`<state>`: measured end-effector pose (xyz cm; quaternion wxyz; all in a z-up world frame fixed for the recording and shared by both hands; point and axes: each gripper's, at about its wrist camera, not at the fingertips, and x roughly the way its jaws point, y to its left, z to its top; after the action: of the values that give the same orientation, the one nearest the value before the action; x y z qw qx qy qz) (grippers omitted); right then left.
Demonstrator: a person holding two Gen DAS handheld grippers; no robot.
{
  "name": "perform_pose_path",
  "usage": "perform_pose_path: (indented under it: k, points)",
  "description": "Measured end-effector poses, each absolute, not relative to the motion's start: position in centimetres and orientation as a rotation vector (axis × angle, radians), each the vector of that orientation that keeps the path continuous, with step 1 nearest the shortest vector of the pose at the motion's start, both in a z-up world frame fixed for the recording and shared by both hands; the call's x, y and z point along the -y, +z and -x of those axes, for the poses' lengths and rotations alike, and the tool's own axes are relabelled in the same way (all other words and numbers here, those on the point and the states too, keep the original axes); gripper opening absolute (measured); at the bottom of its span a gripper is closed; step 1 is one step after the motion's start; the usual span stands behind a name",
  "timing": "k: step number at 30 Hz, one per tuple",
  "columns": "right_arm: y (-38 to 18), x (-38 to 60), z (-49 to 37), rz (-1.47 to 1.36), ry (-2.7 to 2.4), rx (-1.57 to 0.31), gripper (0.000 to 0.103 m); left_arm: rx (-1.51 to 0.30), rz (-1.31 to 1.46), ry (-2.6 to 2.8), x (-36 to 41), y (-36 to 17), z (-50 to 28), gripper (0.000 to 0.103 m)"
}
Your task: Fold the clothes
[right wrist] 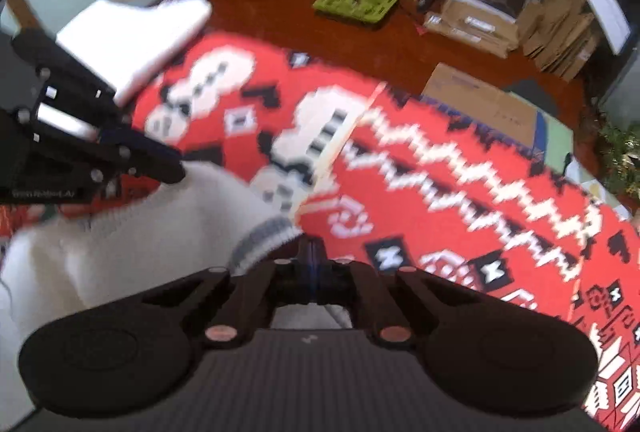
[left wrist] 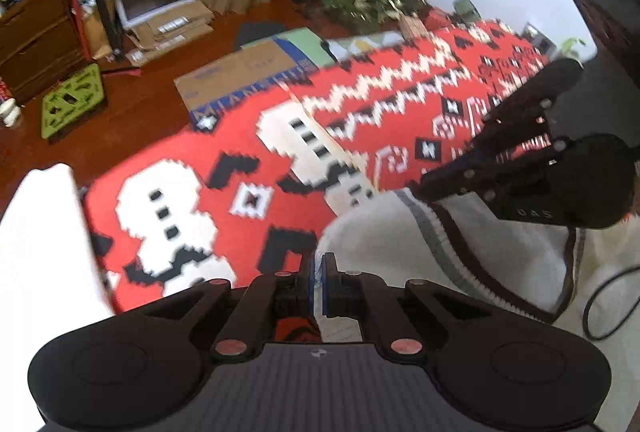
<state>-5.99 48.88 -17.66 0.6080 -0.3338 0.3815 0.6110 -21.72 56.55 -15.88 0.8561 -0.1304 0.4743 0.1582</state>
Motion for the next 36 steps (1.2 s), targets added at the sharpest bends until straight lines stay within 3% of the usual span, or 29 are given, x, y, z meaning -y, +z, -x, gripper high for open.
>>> perform_pose_path:
  k: [6,13,15,19,21,22,36]
  points:
    - [-12.5,-52.8,4.1,0.593,1.405,-0.783,0.000,-0.902,0.308,0.370,-58.2,-12.9,22.0,0.003]
    - [-13.4,-51.6,2.9,0.693,1.480,-0.857,0.003,-0.916,0.292,0.366,-58.4,-12.9,22.0,0.003]
    - [-14.1,-50.7,2.8,0.732,1.496,-0.879,0.013,-0.914,0.301,0.365,-58.4,-13.1,22.3,0.003]
    - [-16.2,-48.0,3.7,0.818,1.523,-0.867,0.020,-0.908,0.317,0.364,-58.4,-13.3,22.8,0.003]
    - [-16.6,-47.9,4.2,0.815,1.561,-0.838,0.035,-0.902,0.311,0.359,-58.2,-13.1,23.0,0.003]
    - [-16.7,-48.0,4.4,0.811,1.584,-0.826,0.037,-0.900,0.308,0.357,-58.1,-12.9,23.1,0.003]
    - [-17.0,-51.2,5.3,0.941,1.893,-0.904,0.033,-0.907,0.172,0.272,-55.5,-11.3,24.9,0.003]
